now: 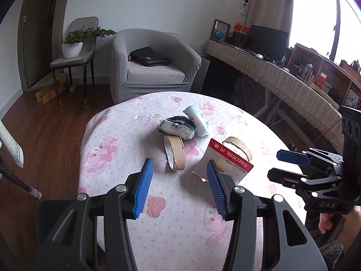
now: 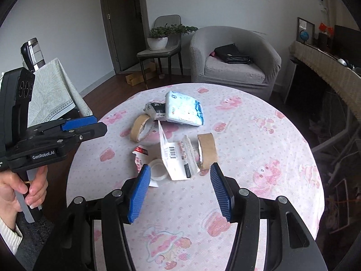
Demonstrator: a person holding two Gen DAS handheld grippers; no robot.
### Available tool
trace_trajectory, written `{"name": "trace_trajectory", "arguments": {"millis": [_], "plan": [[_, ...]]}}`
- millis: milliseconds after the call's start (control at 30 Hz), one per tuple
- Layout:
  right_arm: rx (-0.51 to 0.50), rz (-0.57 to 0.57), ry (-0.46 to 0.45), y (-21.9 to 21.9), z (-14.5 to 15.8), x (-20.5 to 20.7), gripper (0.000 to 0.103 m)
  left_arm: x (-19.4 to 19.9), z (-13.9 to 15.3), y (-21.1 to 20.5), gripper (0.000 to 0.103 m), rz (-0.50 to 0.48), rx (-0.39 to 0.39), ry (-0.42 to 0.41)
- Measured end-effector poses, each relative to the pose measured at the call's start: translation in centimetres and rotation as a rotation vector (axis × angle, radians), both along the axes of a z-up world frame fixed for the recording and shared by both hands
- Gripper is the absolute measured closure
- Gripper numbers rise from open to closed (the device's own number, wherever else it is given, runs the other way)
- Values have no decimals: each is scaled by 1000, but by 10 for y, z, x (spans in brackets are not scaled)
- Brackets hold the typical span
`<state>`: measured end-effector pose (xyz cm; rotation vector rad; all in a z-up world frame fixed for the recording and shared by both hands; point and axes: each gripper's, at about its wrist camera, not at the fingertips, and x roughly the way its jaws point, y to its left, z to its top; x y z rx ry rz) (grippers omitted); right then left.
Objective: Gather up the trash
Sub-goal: 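Grasp the brown tape roll with the left gripper while the right gripper grasps the cardboard strip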
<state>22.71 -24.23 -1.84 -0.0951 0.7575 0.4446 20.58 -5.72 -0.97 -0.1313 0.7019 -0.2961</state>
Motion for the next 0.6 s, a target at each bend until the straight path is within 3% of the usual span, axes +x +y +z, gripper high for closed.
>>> {"name": "trace_trajectory", "arguments": {"millis": [267,600], "plan": [[5,-49,42,-32,-15,25,47,41,-28,-11,52,30,34,75],[69,-3,107,-31,-28,48,55,57,-39,-13,57,25,-5,112]]}}
